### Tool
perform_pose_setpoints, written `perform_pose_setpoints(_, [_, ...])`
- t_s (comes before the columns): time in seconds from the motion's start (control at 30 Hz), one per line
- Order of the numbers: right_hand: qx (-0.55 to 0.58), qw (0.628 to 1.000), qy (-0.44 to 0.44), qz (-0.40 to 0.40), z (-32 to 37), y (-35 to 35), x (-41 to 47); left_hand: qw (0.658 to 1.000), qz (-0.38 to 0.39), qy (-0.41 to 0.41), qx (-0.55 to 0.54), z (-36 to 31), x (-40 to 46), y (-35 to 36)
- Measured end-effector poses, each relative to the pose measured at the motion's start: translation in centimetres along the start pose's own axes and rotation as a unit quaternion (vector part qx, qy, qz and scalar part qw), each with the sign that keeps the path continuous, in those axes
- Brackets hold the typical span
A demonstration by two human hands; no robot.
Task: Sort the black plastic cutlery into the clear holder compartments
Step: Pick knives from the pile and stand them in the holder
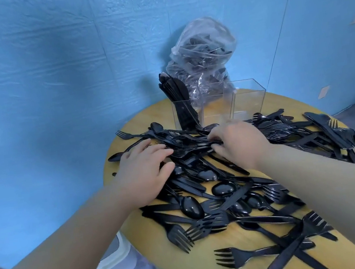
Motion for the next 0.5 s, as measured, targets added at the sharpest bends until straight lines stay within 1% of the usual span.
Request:
perform_pose_setpoints(0.13, [0.003, 0.999, 0.026, -0.046, -0.6, -0.5, 0.1, 0.999, 0.000, 0.027, 0.018, -0.4, -0.4, 1.1])
perform_pose_setpoints(0.23, [-0.014, 0.997, 0.060, -0.050, -1.3, -0.6, 0.2, 0.998, 0.015, 0.049, 0.039, -0.9, -0.3, 1.9])
perform_pose_setpoints(0.3, [-0.022, 0.995, 0.082, -0.055, -1.8, -0.6, 0.5, 0.998, 0.026, 0.051, 0.026, -1.1, -0.3, 2.1])
perform_pose_setpoints(0.37, [-0.025, 0.993, 0.100, -0.059, -2.3, -0.5, 0.6, 0.998, 0.019, 0.055, 0.007, -1.3, -0.3, 1.9])
perform_pose_setpoints(0.43, [-0.033, 0.992, 0.091, -0.086, -2.5, -0.4, 0.5, 0.998, 0.012, 0.064, -0.011, -1.4, -0.3, 1.6])
perform_pose_setpoints(0.5, [-0.036, 0.989, 0.035, -0.140, -1.9, -0.8, 0.1, 0.997, 0.019, 0.071, -0.023, -1.5, -0.2, 1.4])
Point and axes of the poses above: each hand's wrist, its own x-axis towards the middle knuckle, its own y-axis out of the palm, z = x × y, the point moved 4 cm from there along x, towards the middle knuckle, and after that the axes turned 3 degrees about z, right-handed, at the moved point
